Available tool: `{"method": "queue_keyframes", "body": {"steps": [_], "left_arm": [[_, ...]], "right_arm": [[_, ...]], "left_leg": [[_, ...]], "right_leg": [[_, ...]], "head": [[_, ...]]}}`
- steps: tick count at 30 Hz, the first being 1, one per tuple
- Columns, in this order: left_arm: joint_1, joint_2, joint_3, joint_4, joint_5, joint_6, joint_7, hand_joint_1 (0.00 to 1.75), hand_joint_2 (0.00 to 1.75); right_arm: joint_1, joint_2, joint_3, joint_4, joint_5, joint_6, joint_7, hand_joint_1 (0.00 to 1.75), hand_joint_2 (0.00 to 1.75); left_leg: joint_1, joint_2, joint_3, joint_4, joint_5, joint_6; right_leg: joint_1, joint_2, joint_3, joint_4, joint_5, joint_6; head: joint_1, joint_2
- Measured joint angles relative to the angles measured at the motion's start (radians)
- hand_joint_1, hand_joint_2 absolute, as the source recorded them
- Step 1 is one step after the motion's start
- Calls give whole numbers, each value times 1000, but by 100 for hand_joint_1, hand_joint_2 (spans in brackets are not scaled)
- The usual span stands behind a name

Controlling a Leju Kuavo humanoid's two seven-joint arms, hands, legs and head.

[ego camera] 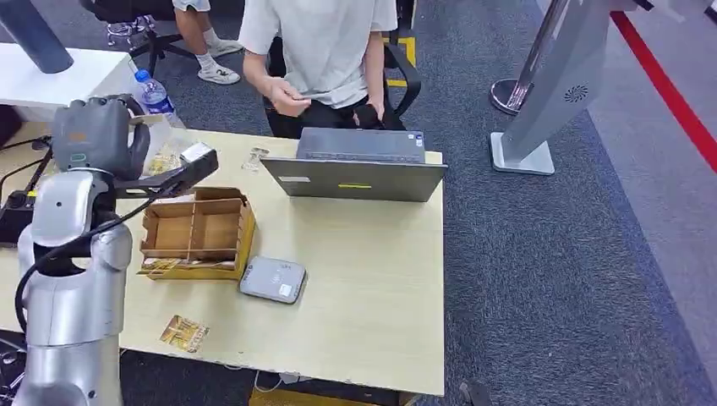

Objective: Pass the card to the sensor for recognition and then transmit it.

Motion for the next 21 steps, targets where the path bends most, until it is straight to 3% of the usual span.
{"method": "queue_keyframes", "body": {"steps": [5,10,15,21], "left_arm": [[116,-2,-154,-88,84,66,-42,175,175],[188,11,-291,-94,116,87,-44,175,175],[215,23,-368,-59,140,87,-40,175,175],[257,30,-405,46,108,56,35,175,175]], "right_arm": [[3,-4,-2,2,4,3,-16,0,0],[5,-4,-11,2,18,6,-20,0,0],[4,-5,-17,3,24,11,-20,0,0],[3,-5,-18,5,47,12,-12,0,0]], "left_leg": [[0,0,0,0,0,0],[0,0,0,0,0,0],[0,0,0,0,0,0],[0,0,0,0,0,0]], "right_leg": [[0,0,0,0,-1,1],[0,-1,0,0,-1,1],[0,-1,0,0,-1,0],[0,-1,0,0,0,1]], "head": [[0,0],[0,0],[0,0],[0,0]]}}
